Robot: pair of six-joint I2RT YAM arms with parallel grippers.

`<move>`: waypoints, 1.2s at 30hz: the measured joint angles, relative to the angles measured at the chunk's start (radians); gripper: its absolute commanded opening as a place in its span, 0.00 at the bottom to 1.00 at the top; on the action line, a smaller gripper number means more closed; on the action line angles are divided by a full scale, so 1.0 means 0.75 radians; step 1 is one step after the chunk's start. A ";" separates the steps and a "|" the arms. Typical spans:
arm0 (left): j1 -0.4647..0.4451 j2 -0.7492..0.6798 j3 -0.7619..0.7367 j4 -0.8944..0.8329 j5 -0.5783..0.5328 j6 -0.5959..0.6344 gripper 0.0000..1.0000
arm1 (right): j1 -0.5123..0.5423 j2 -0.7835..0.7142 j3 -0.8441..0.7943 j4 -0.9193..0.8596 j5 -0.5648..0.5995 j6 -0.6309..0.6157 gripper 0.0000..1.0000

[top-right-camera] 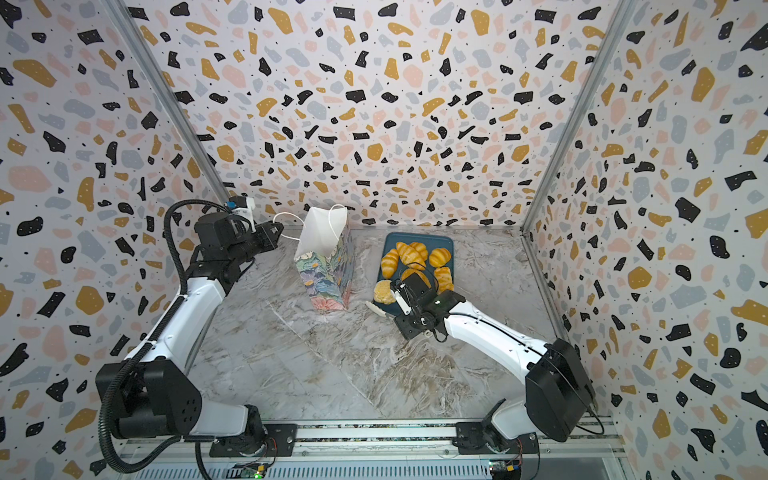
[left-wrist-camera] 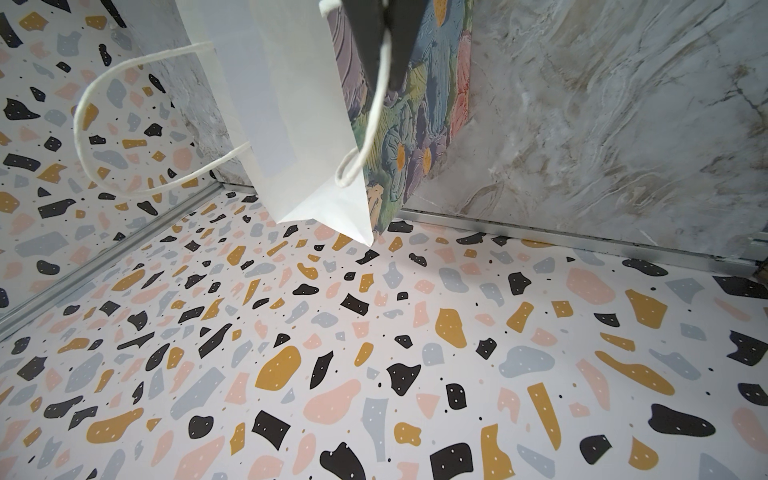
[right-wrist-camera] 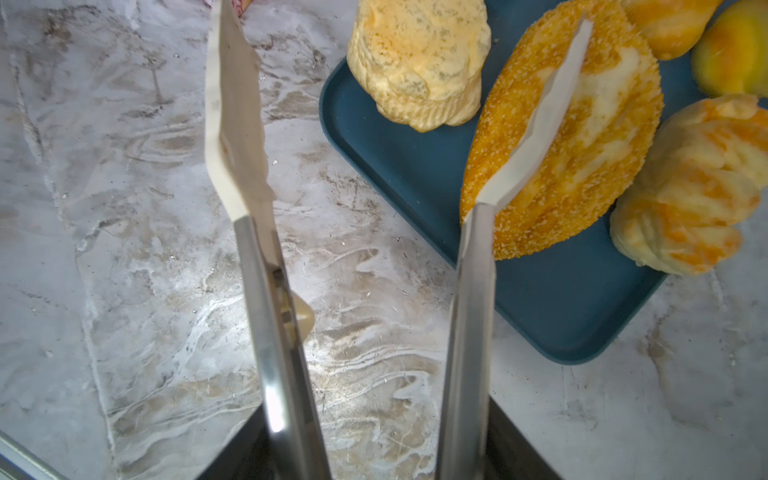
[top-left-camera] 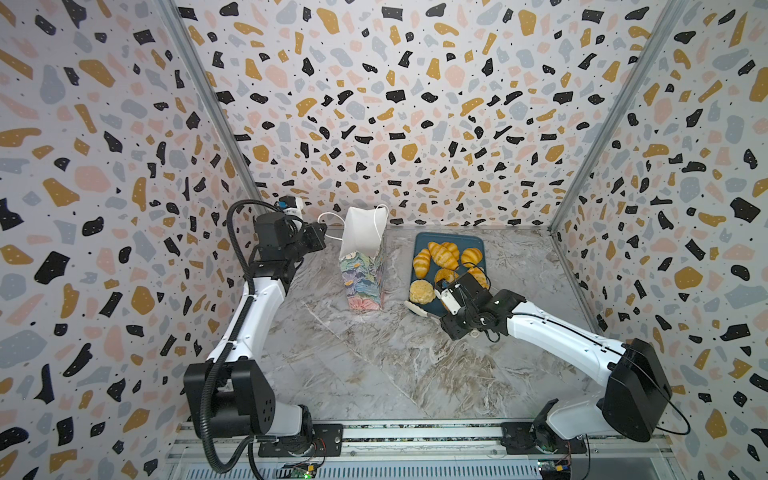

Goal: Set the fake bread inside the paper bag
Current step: 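Move the open tongs with the right gripper over the pale round bun, then close the tongs around the pale round bun with the right gripper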

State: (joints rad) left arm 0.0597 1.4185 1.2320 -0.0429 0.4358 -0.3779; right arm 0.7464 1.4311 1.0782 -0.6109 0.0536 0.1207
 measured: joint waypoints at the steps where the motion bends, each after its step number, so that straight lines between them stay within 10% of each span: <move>1: 0.000 0.000 0.000 -0.001 -0.001 0.001 0.00 | 0.001 0.005 0.010 0.001 -0.001 -0.003 0.63; 36: 0.000 0.000 0.000 0.000 0.001 -0.001 0.00 | 0.012 0.318 0.160 0.023 0.070 -0.049 0.56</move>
State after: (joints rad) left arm 0.0597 1.4185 1.2320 -0.0429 0.4362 -0.3782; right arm 0.7551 1.6695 1.1980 -0.5934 0.1059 0.0837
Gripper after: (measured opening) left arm 0.046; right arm 0.558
